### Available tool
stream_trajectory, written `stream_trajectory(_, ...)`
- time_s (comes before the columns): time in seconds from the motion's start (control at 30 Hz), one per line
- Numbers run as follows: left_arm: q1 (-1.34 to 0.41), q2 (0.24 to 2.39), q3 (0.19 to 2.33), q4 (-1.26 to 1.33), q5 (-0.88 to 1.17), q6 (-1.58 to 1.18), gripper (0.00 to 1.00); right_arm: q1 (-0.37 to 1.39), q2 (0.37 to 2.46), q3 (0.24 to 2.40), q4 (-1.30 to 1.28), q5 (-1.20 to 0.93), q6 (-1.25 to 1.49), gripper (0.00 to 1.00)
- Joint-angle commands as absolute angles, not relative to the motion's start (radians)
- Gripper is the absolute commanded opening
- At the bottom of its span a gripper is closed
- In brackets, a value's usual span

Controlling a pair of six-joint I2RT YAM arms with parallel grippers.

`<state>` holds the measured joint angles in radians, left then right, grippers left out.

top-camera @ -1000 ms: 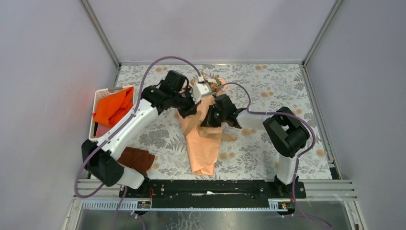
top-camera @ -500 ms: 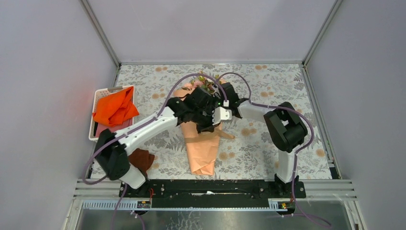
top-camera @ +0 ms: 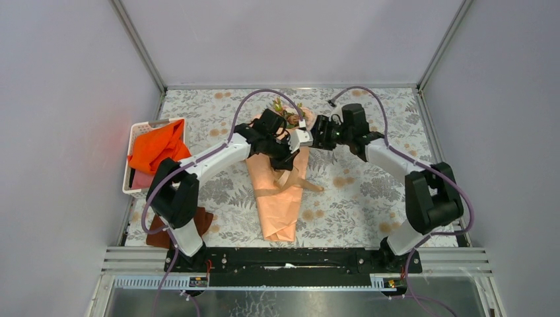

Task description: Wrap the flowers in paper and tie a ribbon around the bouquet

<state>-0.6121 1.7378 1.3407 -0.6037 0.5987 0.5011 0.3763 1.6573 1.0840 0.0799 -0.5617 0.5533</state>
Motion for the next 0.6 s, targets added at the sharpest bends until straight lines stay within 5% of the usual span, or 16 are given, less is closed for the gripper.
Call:
stream_trajectory(0.0, -0.604, 1.721, 1.37, -0.511, 0.57, 0.468, 0.0, 0.355, 1.484, 0.942, 0.124, -0.633, 0.422, 0.57)
stream_trajectory(0.23, -0.603, 1.737, 1.394, -0.512, 0.561, 0.476, 0.0, 0.493, 1.38, 0.706, 0.362, -0.605, 0.442, 0.67)
stream_trajectory(0.57, -0.603, 1.749, 1.419, -0.55, 0.578, 0.5, 0.0, 0.523, 1.54, 0.733, 0.563, -0.585, 0.563, 0.58)
